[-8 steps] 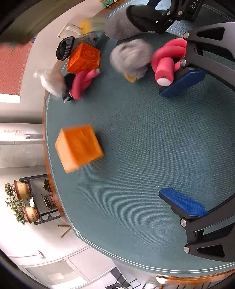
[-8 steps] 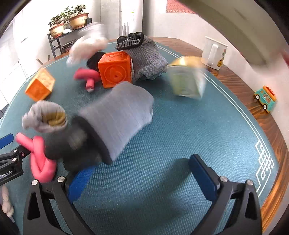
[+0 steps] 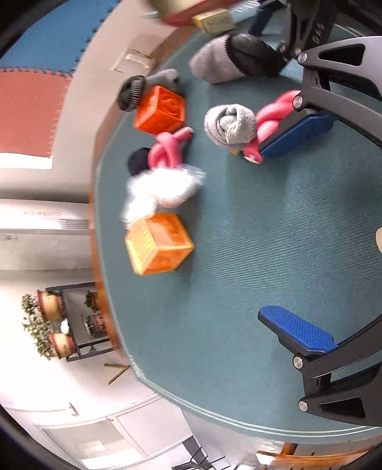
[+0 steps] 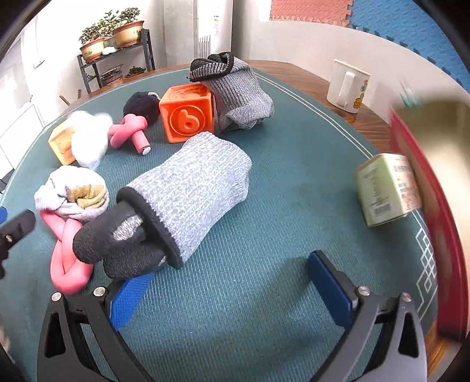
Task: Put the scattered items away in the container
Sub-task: 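Move the right tool toward the grey sock while the left tool approaches the pink foam knot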
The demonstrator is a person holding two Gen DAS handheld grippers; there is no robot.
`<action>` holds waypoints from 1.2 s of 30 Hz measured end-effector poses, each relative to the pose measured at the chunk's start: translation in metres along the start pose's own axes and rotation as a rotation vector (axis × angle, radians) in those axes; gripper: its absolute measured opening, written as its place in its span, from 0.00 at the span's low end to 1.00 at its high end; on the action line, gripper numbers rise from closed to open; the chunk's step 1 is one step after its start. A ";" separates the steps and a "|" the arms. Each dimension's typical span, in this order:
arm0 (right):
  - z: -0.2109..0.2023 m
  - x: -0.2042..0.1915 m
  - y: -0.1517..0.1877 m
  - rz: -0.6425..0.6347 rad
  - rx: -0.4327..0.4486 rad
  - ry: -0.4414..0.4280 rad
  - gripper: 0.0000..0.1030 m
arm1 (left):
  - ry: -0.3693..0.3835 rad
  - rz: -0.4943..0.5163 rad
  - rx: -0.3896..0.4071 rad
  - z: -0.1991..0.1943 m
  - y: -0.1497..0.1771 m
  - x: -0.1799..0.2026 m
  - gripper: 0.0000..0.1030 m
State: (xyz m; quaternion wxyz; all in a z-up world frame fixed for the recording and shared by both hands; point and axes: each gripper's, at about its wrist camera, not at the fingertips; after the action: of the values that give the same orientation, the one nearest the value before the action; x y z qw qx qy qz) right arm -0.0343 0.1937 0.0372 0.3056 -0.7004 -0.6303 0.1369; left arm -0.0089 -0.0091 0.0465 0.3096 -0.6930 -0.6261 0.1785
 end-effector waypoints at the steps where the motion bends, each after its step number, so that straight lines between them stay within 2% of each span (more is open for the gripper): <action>1: -0.002 0.000 0.001 -0.001 0.002 0.003 0.99 | 0.000 0.003 0.009 -0.004 -0.004 0.000 0.99; 5: -0.011 0.000 0.005 -0.005 0.010 0.013 0.99 | 0.001 0.014 0.047 -0.018 -0.021 -0.002 0.99; 9: 0.000 0.011 -0.003 0.003 -0.007 -0.008 0.99 | 0.006 0.017 0.062 -0.028 -0.020 -0.005 0.99; 16: 0.000 0.012 -0.005 0.001 -0.006 -0.004 0.99 | 0.015 0.028 0.046 -0.032 -0.023 -0.004 0.99; 36: 0.001 0.013 -0.007 0.000 -0.005 -0.004 1.00 | 0.099 0.058 0.028 -0.032 -0.021 0.008 0.99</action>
State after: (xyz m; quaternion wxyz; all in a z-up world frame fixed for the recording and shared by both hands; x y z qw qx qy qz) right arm -0.0382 0.2068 0.0428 0.3024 -0.7011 -0.6312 0.1368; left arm -0.0028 -0.0078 0.0850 0.3446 -0.7146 -0.5869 0.1618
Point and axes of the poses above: each gripper's, at about its wrist camera, not at the fingertips, and z roughly the way its jaws point, x to its right, y to its underside, and after that the axes turned 12 degrees about y, right-handed
